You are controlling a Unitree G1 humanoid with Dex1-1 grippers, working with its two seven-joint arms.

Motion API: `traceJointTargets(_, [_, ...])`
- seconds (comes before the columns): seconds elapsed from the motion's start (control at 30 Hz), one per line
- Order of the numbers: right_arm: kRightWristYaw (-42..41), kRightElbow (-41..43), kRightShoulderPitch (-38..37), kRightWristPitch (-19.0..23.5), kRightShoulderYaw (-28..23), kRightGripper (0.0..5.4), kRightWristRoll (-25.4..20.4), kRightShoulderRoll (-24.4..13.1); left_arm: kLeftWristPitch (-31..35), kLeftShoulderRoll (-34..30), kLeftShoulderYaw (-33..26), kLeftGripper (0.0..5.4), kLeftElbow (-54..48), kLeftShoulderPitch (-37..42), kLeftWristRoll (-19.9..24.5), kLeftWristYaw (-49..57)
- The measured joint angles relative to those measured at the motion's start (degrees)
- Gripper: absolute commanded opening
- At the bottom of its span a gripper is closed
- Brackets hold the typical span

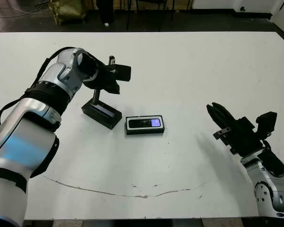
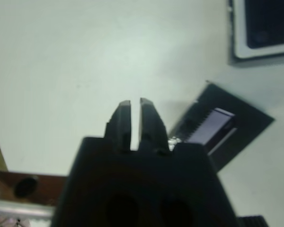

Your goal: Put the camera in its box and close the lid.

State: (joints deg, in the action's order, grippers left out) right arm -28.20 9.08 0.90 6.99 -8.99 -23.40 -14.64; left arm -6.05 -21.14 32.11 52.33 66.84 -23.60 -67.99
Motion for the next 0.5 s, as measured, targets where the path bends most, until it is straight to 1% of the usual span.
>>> traceJointTargets(0.13, [0.9, 1.5, -0.7, 0.2, 0.3, 0.01, 0.6, 0.0, -0.3, 0.2, 0.9, 0.0, -1.5, 0.0, -0.5, -3.0])
traceJointTargets(0.27, [0.8, 1.5, -0.8, 0.2, 0.4, 0.01, -0.3, 0.0, -2.6, 0.2, 2.4, 0.0, -4.6, -0.4, -0.7, -7.5])
traceJointTargets(0.37, [0.8, 1.4, -0.8, 0.3, 0.5, 0.01, -0.6, 0.0, -2.9, 0.1, 3.3, 0.0, -7.5, -1.3, -0.8, -9.9])
traceJointTargets(0.5, [0.9, 1.4, -0.8, 0.4, 0.8, 0.01, -0.2, 0.0, -1.9, -0.3, 3.8, 0.0, -11.4, -3.5, -1.1, -11.7])
